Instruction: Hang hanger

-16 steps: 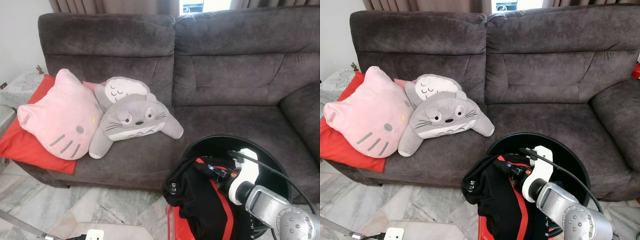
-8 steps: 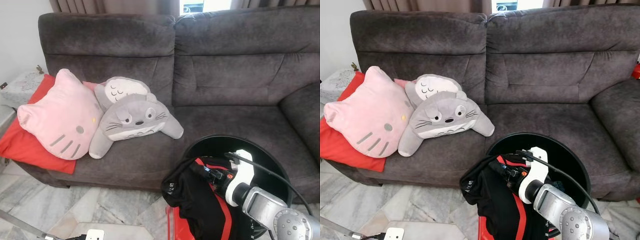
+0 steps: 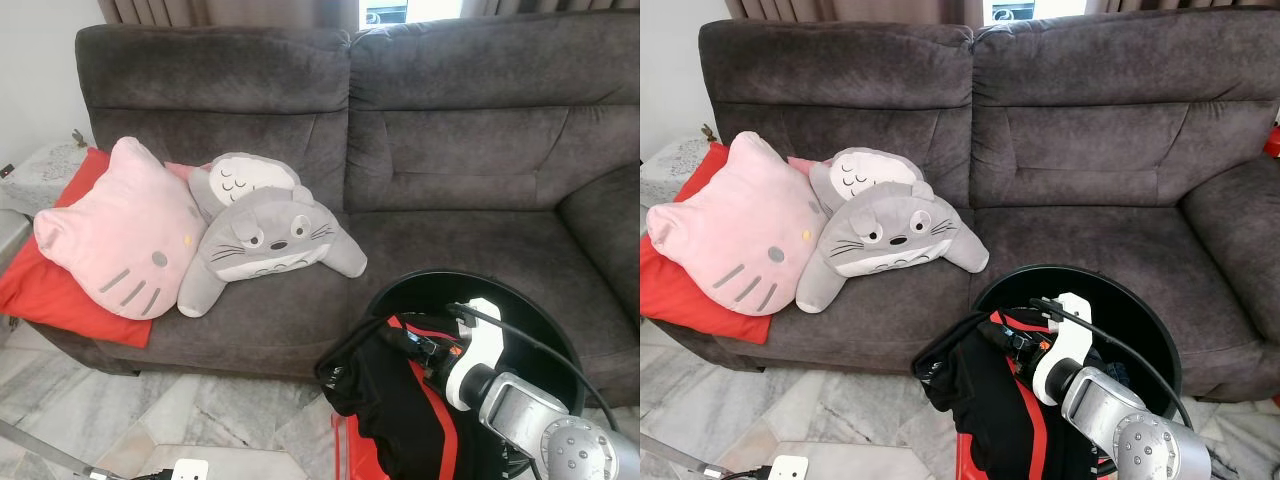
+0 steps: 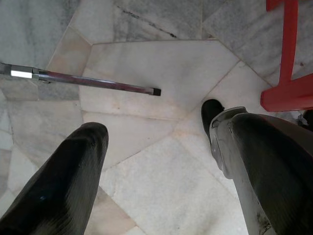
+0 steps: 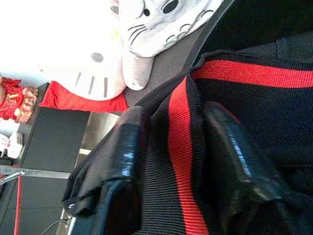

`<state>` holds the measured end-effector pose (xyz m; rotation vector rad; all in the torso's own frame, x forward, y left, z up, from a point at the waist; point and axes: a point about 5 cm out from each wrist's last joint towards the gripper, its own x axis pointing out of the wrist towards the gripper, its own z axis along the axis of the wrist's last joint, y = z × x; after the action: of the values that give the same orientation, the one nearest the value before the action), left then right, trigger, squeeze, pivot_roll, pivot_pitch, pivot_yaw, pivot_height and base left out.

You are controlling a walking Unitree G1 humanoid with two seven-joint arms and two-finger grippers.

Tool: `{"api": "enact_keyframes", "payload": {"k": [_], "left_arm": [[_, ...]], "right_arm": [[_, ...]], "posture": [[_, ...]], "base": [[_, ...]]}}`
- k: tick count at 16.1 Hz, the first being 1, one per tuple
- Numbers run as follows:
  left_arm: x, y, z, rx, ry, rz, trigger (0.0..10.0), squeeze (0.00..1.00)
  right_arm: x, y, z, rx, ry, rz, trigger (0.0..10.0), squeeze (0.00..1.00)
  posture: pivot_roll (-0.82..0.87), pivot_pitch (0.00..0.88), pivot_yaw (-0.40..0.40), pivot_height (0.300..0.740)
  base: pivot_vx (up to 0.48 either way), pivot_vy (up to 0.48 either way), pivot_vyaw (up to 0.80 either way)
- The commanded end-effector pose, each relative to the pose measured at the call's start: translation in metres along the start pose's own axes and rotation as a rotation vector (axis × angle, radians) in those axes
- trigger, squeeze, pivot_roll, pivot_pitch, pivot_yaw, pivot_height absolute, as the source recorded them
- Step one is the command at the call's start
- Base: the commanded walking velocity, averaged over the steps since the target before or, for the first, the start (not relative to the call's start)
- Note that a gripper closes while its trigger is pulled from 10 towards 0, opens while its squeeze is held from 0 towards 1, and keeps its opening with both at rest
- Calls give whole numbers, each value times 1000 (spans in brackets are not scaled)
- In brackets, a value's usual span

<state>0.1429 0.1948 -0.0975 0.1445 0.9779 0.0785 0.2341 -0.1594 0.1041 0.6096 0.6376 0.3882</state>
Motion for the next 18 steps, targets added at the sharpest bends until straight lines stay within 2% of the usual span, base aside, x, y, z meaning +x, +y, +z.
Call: {"api": "enact_keyframes", "payload": {"k": [1, 18], "left_arm": [[0, 5, -3, 13, 21, 8, 10000, 0], [0, 7, -2, 15, 20, 3, 10000, 0]], "right_arm": [[2, 5, 1, 0, -3, 25, 0, 0], [0, 12, 1, -12, -14, 44, 0, 0]], "posture": [[-189, 0, 75, 740], [-192, 0, 83, 740]], "base": [[0, 0, 0], [0, 0, 0]]}}
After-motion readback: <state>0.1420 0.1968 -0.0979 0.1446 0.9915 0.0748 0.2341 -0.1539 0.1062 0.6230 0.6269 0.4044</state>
